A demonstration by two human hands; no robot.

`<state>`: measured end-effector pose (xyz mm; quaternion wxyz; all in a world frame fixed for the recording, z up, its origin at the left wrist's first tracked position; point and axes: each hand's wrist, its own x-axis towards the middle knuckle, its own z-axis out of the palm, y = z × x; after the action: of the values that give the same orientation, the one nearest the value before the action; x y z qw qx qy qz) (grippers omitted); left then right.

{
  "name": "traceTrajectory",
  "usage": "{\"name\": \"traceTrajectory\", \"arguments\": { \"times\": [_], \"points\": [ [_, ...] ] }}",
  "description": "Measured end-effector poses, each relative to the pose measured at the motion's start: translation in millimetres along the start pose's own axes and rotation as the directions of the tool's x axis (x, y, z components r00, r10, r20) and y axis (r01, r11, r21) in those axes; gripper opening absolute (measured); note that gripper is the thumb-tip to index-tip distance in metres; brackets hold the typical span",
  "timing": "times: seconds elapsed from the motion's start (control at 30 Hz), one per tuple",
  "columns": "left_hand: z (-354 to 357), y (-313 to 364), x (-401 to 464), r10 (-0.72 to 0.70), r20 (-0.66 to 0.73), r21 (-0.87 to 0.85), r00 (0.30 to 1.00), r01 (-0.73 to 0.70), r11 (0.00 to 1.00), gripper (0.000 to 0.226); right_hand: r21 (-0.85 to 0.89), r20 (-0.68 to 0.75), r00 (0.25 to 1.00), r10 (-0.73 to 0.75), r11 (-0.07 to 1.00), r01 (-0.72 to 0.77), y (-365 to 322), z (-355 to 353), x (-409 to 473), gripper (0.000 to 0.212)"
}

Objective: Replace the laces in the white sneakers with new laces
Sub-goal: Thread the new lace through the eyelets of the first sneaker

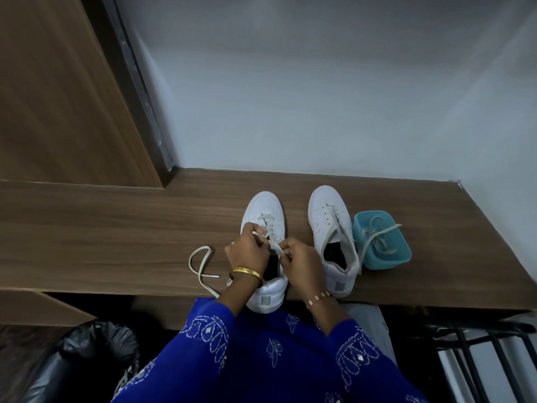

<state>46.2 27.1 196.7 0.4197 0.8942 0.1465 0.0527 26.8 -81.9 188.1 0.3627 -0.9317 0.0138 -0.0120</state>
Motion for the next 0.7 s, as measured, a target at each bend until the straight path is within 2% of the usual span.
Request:
{"name": "traceTrajectory", "arguments": {
  "times": [0.1,0.27,0.37,0.47,0.57,0.63,0.7],
  "points": [
    [0,-1,-4,0.047,0.005,-0.041,0.999,-0.046,0.998,0.021,0.05,0.01,1.0,0.011,0.999,-0.012,1,-2,1,0.012],
    [2,-10,-7,0.113,0.01,-0.078,0.994,-0.112,0.991,0.019,0.232,0.072,0.991,0.113,0.964,-0.127,3,-9,13,0.022],
    [3,-11,-7,0.129,-0.004,-0.088,0.992,-0.129,0.988,0.023,0.194,0.082,0.993,0.085,0.976,-0.1,-1,-11,22,0.025],
    [2,-11,-10,0.14,-0.048,-0.078,0.989,-0.143,0.987,0.025,0.109,0.043,0.999,0.03,0.993,-0.034,-11,-8,27,0.018],
    [-1,-10,-14,0.158,-0.099,-0.063,0.982,-0.165,0.984,0.024,0.13,0.011,0.998,0.057,0.99,-0.058,-15,-3,29,0.011],
    [-3,-11,-16,0.184,-0.1,-0.021,0.978,-0.187,0.982,0.025,0.218,-0.016,0.992,0.124,0.969,-0.118,-15,-4,33,0.014],
    [-5,-14,-16,0.201,-0.097,0.064,0.975,-0.196,0.979,0.029,0.451,-0.058,0.965,0.256,0.869,-0.204,-20,-15,38,0.017]
  ]
}}
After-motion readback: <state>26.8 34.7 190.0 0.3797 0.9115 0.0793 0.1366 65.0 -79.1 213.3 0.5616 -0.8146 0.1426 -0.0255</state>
